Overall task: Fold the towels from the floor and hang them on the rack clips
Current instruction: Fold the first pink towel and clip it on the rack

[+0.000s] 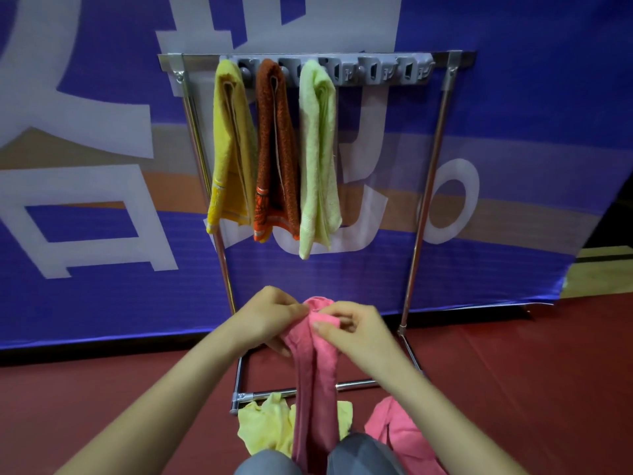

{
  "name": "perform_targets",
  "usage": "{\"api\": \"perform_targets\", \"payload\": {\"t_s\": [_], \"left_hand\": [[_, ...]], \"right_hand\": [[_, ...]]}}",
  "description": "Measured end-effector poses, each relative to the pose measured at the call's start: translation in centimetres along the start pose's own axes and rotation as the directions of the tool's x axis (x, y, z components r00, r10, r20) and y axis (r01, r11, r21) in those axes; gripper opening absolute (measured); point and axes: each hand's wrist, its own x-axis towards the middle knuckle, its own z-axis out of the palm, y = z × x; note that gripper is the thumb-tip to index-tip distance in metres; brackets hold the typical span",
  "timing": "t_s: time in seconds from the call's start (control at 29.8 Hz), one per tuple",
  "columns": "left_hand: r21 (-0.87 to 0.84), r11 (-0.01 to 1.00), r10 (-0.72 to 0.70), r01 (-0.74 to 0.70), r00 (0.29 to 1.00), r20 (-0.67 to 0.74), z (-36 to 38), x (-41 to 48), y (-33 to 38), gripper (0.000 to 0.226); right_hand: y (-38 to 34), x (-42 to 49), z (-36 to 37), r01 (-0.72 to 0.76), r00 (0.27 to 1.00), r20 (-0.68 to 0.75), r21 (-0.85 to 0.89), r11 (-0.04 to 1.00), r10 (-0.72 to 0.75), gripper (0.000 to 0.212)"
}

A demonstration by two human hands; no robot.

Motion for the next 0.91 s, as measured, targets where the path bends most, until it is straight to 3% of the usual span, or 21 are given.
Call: {"api": "perform_targets", "payload": {"t_s": [0.13,0.3,0.4,0.57,0.7,0.91], "left_hand": [[-0.048,0.999,-0.006,0.007,1.0,0.03,0.0,-0.5,-0.4,0.037],[-0.002,0.999,-0.035,0.035,0.998,0.056,-0.6,-0.7,-1.2,0.059],[0.049,0.999,-0.002,-0.003,0.993,0.117,-0.9,-0.8,-1.5,0.04],[0.121,0.99,0.046,-0.069,0.982,0.185,-1.2,-0.7,-1.8,0.023],[0.242,0.96,0.084,-0.141,0.969,0.231,-1.1,-0.5,-1.7,0.019],[0.254,0.939,0.146,-0.232,0.937,0.316,-0.9,-0.7,-1.3,0.015]], "right_hand": [[0.4,-0.5,0.9,0.02,1.0,0.014,0.027,0.999,-0.021,0.014],[-0.1,-1.2,0.8,-0.049,0.968,0.244,-0.028,0.998,0.055,0.025],[-0.3,-1.5,0.4,-0.087,0.91,0.409,0.043,0.995,0.062,0.041],[0.8,-1.6,-0.3,-0.167,0.902,0.415,0.073,0.983,0.123,0.064],[0.8,-1.6,-0.2,-0.145,0.901,0.418,0.041,0.989,0.114,0.054],[-0.7,-0.5,-2.2,-0.03,0.9,0.422,-0.179,0.983,0.105,0.035]]}}
